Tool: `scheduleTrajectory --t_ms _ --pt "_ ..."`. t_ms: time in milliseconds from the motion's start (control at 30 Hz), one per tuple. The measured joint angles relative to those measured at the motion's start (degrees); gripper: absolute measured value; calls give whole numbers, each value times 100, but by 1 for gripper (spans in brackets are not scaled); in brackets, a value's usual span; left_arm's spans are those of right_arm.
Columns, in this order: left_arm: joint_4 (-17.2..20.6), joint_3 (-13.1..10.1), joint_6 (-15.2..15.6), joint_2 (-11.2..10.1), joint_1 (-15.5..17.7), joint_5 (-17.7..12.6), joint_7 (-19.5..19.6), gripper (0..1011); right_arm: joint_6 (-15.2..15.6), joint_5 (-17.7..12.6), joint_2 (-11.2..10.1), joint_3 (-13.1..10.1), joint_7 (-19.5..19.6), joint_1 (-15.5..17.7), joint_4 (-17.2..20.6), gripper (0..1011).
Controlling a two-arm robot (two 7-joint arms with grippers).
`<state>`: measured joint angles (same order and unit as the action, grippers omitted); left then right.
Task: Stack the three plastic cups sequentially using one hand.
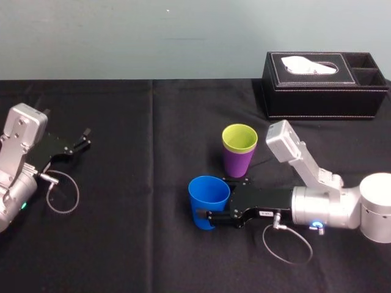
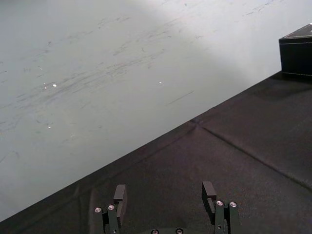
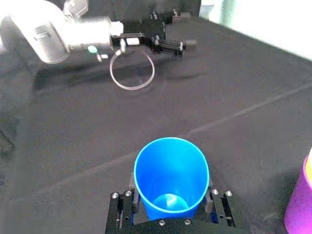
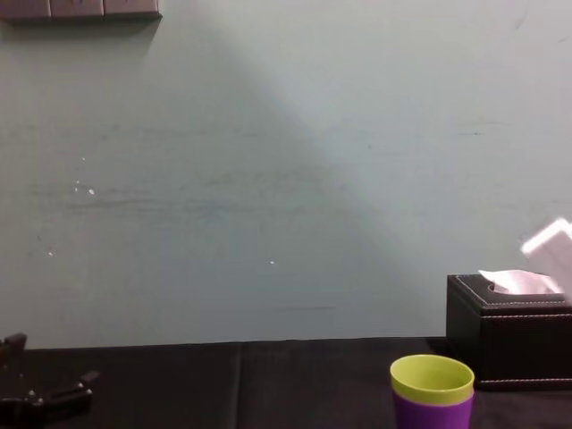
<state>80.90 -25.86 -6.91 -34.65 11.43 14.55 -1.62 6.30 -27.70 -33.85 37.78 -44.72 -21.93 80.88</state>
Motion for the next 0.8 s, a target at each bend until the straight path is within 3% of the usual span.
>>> scheduleTrajectory --t_ms 133,300,467,633,800 --pt "0 0 0 0 0 0 0 1011 42 -131 -213 -185 195 173 429 722" --pt "0 0 0 0 0 0 0 1011 332 -439 -692 -572 512 447 1307 722" --pt "0 0 0 0 0 0 0 1011 560 -668 -995 -831 699 563 1766 722" --pt "0 0 0 0 0 0 0 1011 797 -830 -1194 -1030 900 557 1986 722" --pt "0 0 0 0 0 0 0 1011 961 -965 -1227 -1138 1009 382 1883 722"
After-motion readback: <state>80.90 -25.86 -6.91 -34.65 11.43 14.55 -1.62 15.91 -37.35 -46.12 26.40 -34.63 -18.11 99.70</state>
